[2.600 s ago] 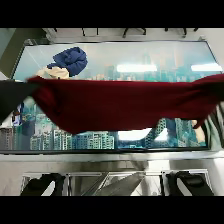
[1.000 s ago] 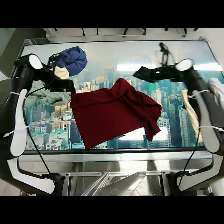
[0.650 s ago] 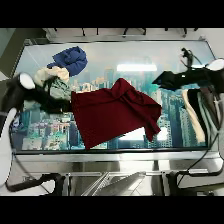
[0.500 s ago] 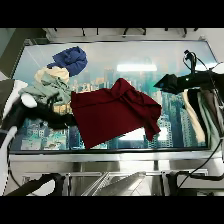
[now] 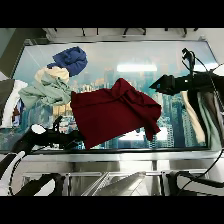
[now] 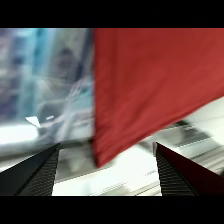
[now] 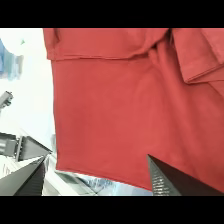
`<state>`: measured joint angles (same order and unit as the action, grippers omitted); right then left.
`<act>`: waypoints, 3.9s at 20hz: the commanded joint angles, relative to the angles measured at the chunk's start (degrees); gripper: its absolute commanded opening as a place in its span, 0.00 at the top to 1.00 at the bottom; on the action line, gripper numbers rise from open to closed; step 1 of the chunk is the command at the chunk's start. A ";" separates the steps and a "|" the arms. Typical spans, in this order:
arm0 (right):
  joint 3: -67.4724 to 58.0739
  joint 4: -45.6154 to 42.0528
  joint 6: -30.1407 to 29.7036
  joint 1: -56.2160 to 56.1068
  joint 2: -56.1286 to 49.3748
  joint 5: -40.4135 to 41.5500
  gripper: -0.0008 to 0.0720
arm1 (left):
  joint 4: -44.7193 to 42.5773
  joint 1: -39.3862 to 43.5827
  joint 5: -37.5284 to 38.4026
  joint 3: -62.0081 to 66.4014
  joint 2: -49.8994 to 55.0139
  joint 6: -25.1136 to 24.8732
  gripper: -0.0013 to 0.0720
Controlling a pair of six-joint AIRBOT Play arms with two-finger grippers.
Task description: Fold the shirts.
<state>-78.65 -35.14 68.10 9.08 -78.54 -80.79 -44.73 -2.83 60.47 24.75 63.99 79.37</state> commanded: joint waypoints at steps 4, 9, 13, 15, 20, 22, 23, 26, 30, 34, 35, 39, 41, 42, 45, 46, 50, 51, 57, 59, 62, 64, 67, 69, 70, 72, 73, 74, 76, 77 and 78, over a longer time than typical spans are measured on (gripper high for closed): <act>0.09 0.90 0.02 -0.20 1.55 -0.02 0.03 | 7.93 -0.04 -4.57 -5.09 -0.15 -4.66 0.09; 0.09 0.90 0.22 -0.20 1.57 1.33 0.03 | 9.68 5.68 -6.27 -3.91 4.02 -5.51 0.09; 0.09 0.68 0.22 -0.11 1.57 0.87 0.03 | 9.86 11.78 -4.98 3.34 11.98 -6.93 0.70; 0.09 -2.25 0.20 -0.09 1.57 0.87 0.03 | 8.50 12.94 -2.27 6.58 13.05 -8.87 0.96; 5.20 -12.70 0.98 0.96 1.57 0.90 0.03 | -11.56 6.32 7.98 10.97 3.65 -0.33 0.97; 9.84 -12.72 1.11 1.68 1.57 1.14 0.03 | -14.82 -0.52 11.58 11.67 -2.25 -0.04 0.97; 12.20 -12.70 1.11 2.01 1.57 1.53 0.03 | -15.13 -3.98 12.50 12.07 -4.55 -0.04 0.97; 18.53 -12.87 1.09 2.43 1.57 4.68 0.03 | -15.19 -11.74 12.94 12.17 -9.81 -0.37 0.97; 24.96 -12.90 1.14 2.49 1.53 10.99 0.03 | -15.72 -14.71 16.46 12.17 -10.84 -1.55 0.96; 32.98 -12.70 2.25 2.93 0.76 18.36 0.03 | -15.65 -14.60 15.74 12.17 -10.82 -1.55 0.96; 34.29 -12.68 2.21 2.95 0.24 19.76 0.03 | -15.67 -14.60 15.98 12.17 -10.82 -1.55 0.96; 35.89 -8.90 -0.66 2.29 -3.61 23.30 0.03 | -15.65 -14.60 16.09 12.17 -10.82 -1.53 0.96; 35.89 -1.84 -3.98 1.64 -5.92 23.80 0.13 | -15.65 -14.60 16.11 12.17 -10.82 -1.53 0.96; 35.89 0.85 -5.73 1.20 -6.82 23.80 0.32 | -15.65 -14.60 16.06 12.17 -10.82 -1.53 0.96; 35.67 -0.11 -7.28 0.98 -6.71 22.01 0.95 | -15.65 -14.60 16.13 12.17 -10.86 -1.53 0.96; 35.54 -2.12 -7.26 1.49 -5.40 20.72 0.95 | -15.56 -14.60 16.31 12.24 -10.86 -1.53 0.96; 35.36 -10.97 -3.23 5.05 9.01 14.01 0.95 | -15.72 -14.67 19.76 18.23 -10.88 -1.53 0.96; 35.26 -12.63 -1.49 5.92 14.51 11.80 0.95 | -15.72 -14.67 20.70 20.76 -10.88 -1.53 0.96; 27.21 -25.11 11.54 6.56 44.59 6.05 0.95 | -15.76 -11.32 24.52 35.78 -16.76 0.68 0.96; 20.94 -25.33 12.72 6.56 48.39 4.24 0.95 | -15.78 -10.19 25.75 42.25 -20.72 3.06 0.97; 9.05 -25.31 13.44 6.56 48.00 -0.61 0.95 | -15.80 -9.25 25.81 56.06 -23.98 4.28 0.97; -0.44 -25.35 13.42 6.56 46.53 -1.18 0.95 | -18.08 -9.25 27.58 68.63 -22.69 4.70 0.97; -15.26 -28.72 13.42 6.56 43.74 -1.55 0.95 | -23.63 -9.25 35.23 92.26 -16.28 5.99 0.97; -25.16 -32.13 13.38 6.56 41.00 -3.91 0.95 | -24.50 -9.22 40.46 105.61 -11.45 6.78 0.97; -29.86 -33.03 13.33 6.54 39.39 -5.07 0.95 | -24.02 -9.22 41.77 110.25 -9.60 7.87 0.97; -37.31 -33.27 12.87 6.54 36.68 -5.75 0.95 | -22.49 -9.22 41.81 113.48 -8.22 8.33 0.97; -39.98 -33.24 12.87 6.54 35.52 -5.99 0.95 | -21.20 -9.22 41.40 112.69 -8.31 8.31 0.97; -41.83 -33.27 12.76 6.54 34.58 -6.43 0.95 | -19.47 -9.22 40.98 110.29 -9.35 8.26 0.97; -42.29 -33.29 12.74 6.54 34.21 -7.15 0.95 | -16.44 -9.20 39.10 102.14 -12.39 7.93 0.97; -42.29 -33.31 12.68 6.51 34.10 -7.13 0.95 | -15.02 -9.20 38.32 97.92 -14.08 7.52 0.97; -42.29 -33.94 12.11 6.25 33.86 -7.15 0.95 | -15.23 -8.50 38.18 95.01 -15.21 7.39 0.97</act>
<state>-118.32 -68.03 80.97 15.55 -43.51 -87.11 -62.78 -11.88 99.88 126.34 51.44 87.07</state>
